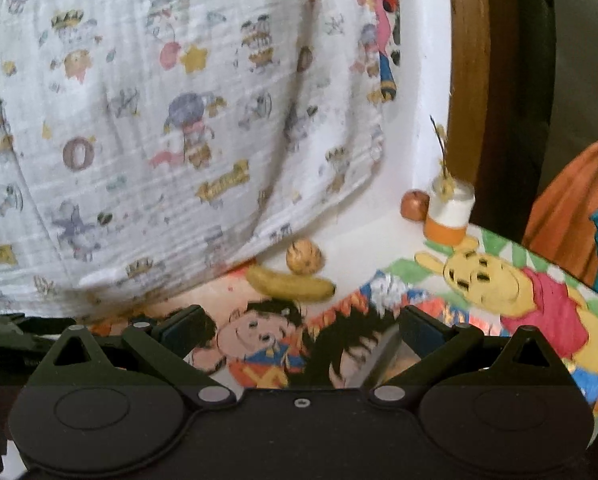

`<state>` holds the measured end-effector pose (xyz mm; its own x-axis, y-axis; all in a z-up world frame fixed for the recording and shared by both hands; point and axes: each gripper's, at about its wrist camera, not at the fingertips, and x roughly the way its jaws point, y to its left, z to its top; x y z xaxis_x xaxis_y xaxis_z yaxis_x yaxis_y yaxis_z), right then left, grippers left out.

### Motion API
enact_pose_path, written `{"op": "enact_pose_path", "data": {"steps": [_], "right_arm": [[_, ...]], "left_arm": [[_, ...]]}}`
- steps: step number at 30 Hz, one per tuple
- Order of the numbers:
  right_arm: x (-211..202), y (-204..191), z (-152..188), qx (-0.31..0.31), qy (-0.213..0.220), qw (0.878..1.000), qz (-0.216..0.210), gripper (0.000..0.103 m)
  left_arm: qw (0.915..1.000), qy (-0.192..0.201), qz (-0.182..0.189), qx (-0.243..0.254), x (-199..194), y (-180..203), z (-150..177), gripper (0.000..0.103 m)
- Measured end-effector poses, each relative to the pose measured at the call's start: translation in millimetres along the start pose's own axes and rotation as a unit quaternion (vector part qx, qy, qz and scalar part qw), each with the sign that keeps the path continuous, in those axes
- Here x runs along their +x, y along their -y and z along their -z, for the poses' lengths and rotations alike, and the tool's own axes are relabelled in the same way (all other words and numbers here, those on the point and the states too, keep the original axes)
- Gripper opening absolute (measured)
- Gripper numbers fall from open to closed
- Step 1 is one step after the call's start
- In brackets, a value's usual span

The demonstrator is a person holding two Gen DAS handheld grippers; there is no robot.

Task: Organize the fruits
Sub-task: 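Move both open tools toward the banana and striped melon by the wall, then grasp the striped melon with the right tool while the left tool reaches the banana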

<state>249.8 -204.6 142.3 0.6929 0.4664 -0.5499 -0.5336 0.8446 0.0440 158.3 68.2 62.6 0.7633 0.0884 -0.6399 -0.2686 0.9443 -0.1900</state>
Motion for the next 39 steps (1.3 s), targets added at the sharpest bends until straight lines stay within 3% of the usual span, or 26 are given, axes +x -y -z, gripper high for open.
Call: {"op": "enact_pose_path", "data": {"steps": [10, 21, 25, 29, 35, 39], "right_arm": [[30.9, 28.8, -40.3, -0.024, -0.005, 0.999, -0.027, 0.102], [126.1, 65.4, -50.0, 0.028, -0.065, 0.996, -0.053, 0.102], [168.1, 77.0, -55.8, 0.056, -0.091, 0.992, -0.062, 0.102], [208.6, 80.1, -55.9, 0.083, -0.112, 0.988, -0.074, 0.102], [256.8, 72.6, -48.1, 0.112, -0.131, 0.981, -0.093, 0.102], [279.3, 66.1, -45.8, 0.116, -0.139, 0.978, -0.103, 0.102]], "left_arm": [[0.9993, 0.011, 0.018, 0.031, 17.2, 23.5, -17.3, 0.103], [0.9926, 0.02, 0.065, 0.101, 60.1, 54.5, -34.0, 0.103], [0.9852, 0.042, 0.094, 0.137, 76.2, 63.4, -40.2, 0.103], [0.9718, 0.062, 0.115, 0.196, 96.4, 72.3, -45.9, 0.103], [0.9506, 0.073, 0.136, 0.269, 129.5, 83.7, -45.6, 0.103], [0.944, 0.066, 0.138, 0.292, 152.9, 86.2, -48.2, 0.103]]}}
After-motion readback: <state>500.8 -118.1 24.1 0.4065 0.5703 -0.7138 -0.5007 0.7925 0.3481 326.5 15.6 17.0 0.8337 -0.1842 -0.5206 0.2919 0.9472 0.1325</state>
